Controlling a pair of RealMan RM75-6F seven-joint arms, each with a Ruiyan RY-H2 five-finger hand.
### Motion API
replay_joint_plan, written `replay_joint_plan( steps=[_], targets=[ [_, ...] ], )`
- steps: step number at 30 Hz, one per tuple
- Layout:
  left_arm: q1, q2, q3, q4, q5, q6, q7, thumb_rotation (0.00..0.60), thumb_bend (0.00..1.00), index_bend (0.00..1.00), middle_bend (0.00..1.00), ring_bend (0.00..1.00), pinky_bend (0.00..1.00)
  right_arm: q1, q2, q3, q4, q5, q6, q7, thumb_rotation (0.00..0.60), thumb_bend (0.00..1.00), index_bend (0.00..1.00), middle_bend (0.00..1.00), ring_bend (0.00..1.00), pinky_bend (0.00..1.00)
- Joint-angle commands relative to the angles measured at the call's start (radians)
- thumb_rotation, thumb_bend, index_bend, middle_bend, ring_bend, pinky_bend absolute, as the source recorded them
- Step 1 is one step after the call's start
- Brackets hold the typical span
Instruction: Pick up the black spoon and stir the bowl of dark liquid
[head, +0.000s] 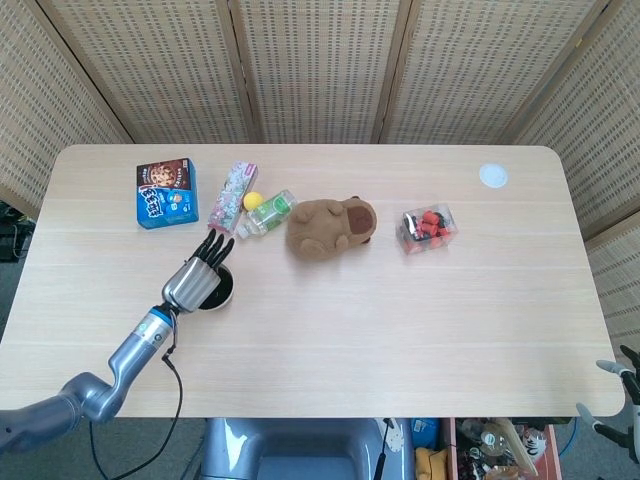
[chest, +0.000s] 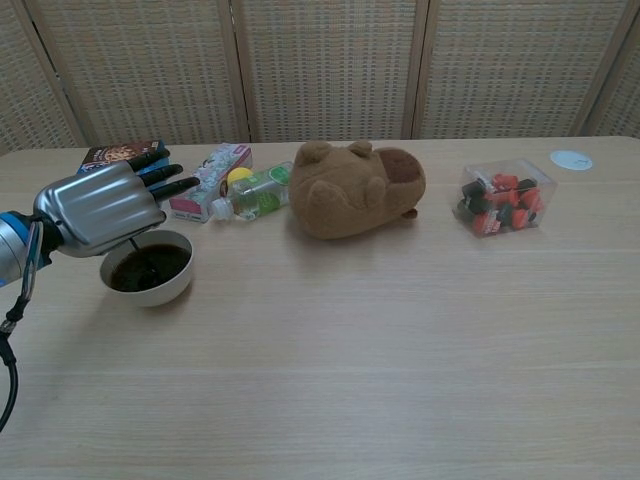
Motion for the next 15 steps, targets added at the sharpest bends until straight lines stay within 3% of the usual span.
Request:
replay_joint_plan(
  steps=[1,15],
  targets=[
    [0.002,0.002,-0.006,-0.005,-0.004,0.006,-0.007,0.6,0.41,0.65,0.0,0.0,0.0,0.0,0.001,-0.001,-0.004,-0.002,0.001,-0.003,0.6,0.3,0.35,0.21,0.1,0.24],
    [0.003,-0.008,-0.012,-0.012,-0.009,0.007,-0.001,0.6,0.41,0.65,0.0,0.0,0.0,0.0,0.005,0.0,-0.012,-0.002,0.006,-0.009,0.6,0.3,0.35,0.21,0.1,0.24]
  ],
)
